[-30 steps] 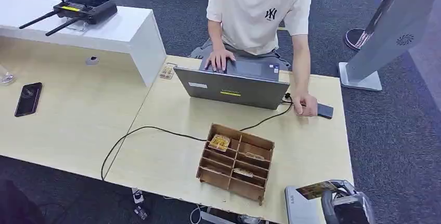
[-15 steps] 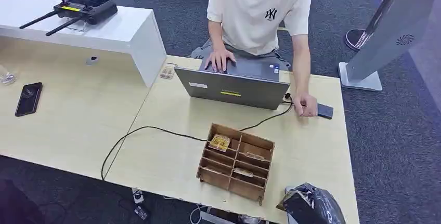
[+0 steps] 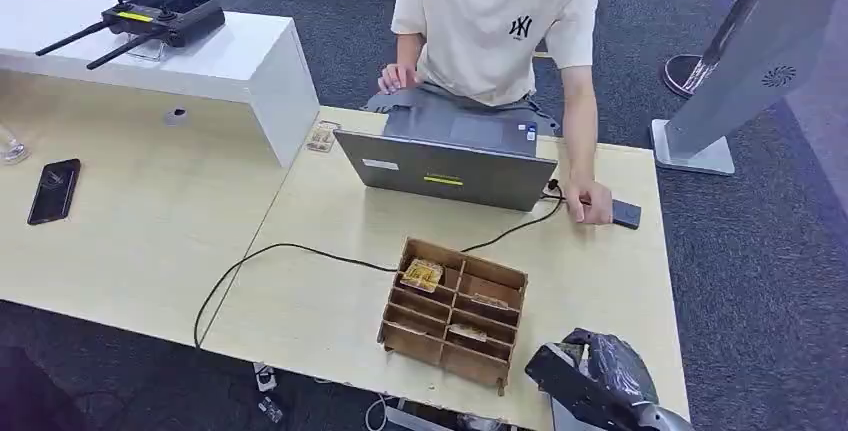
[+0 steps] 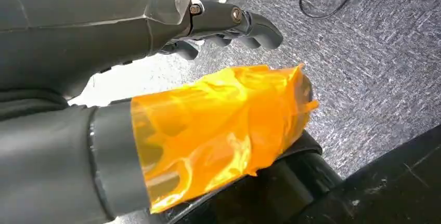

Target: Pass the card to the sensor for recognition and then transmit it.

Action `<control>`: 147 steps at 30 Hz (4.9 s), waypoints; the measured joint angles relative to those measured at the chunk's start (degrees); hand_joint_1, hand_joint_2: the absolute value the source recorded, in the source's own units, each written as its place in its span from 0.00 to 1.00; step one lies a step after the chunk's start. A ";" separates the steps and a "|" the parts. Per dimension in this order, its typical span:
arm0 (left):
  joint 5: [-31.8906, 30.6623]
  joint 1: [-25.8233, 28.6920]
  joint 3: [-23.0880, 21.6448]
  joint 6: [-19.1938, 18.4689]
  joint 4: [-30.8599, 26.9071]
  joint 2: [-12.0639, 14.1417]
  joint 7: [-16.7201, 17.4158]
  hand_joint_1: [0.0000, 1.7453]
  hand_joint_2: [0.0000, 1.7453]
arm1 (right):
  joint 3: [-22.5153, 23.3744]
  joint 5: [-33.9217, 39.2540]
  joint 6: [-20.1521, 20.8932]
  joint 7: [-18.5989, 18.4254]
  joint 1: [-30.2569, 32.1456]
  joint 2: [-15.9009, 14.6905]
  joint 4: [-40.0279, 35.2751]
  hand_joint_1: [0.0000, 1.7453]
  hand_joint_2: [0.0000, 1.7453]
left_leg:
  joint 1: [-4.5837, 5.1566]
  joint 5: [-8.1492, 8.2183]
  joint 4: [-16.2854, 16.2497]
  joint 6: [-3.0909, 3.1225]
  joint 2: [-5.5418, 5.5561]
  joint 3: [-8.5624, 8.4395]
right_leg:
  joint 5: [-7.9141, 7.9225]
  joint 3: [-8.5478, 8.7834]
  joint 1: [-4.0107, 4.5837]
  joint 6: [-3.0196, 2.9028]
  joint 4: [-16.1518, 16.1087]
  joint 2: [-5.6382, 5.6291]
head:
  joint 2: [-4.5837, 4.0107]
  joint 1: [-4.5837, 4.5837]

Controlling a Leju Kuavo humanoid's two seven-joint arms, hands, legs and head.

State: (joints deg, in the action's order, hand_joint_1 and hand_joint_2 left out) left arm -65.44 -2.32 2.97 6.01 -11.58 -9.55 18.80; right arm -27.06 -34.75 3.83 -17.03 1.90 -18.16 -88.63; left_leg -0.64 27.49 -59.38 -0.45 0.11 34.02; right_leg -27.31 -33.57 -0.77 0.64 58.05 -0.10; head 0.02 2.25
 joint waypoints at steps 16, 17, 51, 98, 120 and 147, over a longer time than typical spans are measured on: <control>0.98 0.25 -0.17 -1.33 0.00 2.12 -3.80 0.00 0.00 | 2.95 6.78 5.26 0.90 -2.87 -2.47 -0.33 1.00 1.00 | 0.00 0.00 0.00 0.00 0.04 0.00 | 0.00 0.01 0.00 0.00 0.00 0.02 | 0.00 0.00; 0.98 0.22 -0.17 -1.09 0.02 2.08 -2.96 0.00 0.00 | 2.99 6.93 5.37 0.90 -2.86 -2.90 -0.48 1.00 1.00 | 0.00 0.00 0.00 0.00 0.04 0.00 | 0.00 0.00 0.00 0.00 0.00 0.02 | 0.00 0.00; 0.24 -0.19 -1.09 -0.61 0.00 0.46 0.42 0.00 0.00 | 0.63 4.40 7.95 0.37 -1.51 -6.69 -0.55 1.00 1.00 | 0.01 0.00 -0.01 0.00 0.02 -0.02 | 0.00 0.01 -0.01 0.01 -0.01 0.01 | 0.00 0.00; 0.28 -0.25 -1.44 -0.92 0.00 0.44 0.59 0.00 0.00 | -1.38 4.99 6.14 -0.31 -1.18 -6.67 1.42 1.00 1.00 | 0.00 0.00 -0.01 0.00 0.02 -0.05 | 0.00 0.03 -0.01 0.01 -0.01 0.01 | 0.00 0.00; 4.92 0.82 -0.50 3.08 0.02 0.37 -1.49 0.00 0.00 | 6.05 10.93 -8.66 6.91 6.19 -5.16 -14.64 1.00 1.00 | 0.00 0.03 -0.01 0.02 0.02 -0.02 | -0.02 0.00 -0.01 0.01 -0.01 0.00 | 0.00 0.02; 1.81 0.00 -0.24 1.57 0.00 0.02 -2.95 0.00 0.00 | 3.78 4.77 -18.32 15.30 -1.88 12.87 -20.00 1.00 1.00 | 0.00 -0.03 0.01 -0.02 0.02 -0.08 | -0.01 0.07 0.00 -0.06 0.03 0.02 | 0.00 -0.02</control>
State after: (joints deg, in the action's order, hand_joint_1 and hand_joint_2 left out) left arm -63.63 -2.32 2.73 7.59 -11.58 -9.53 15.85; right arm -23.28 -29.99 -14.49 -1.73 0.01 -5.29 -108.63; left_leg -0.64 27.46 -59.38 -0.47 0.13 33.94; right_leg -27.33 -33.51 -0.77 0.58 58.08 -0.08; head 0.02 2.23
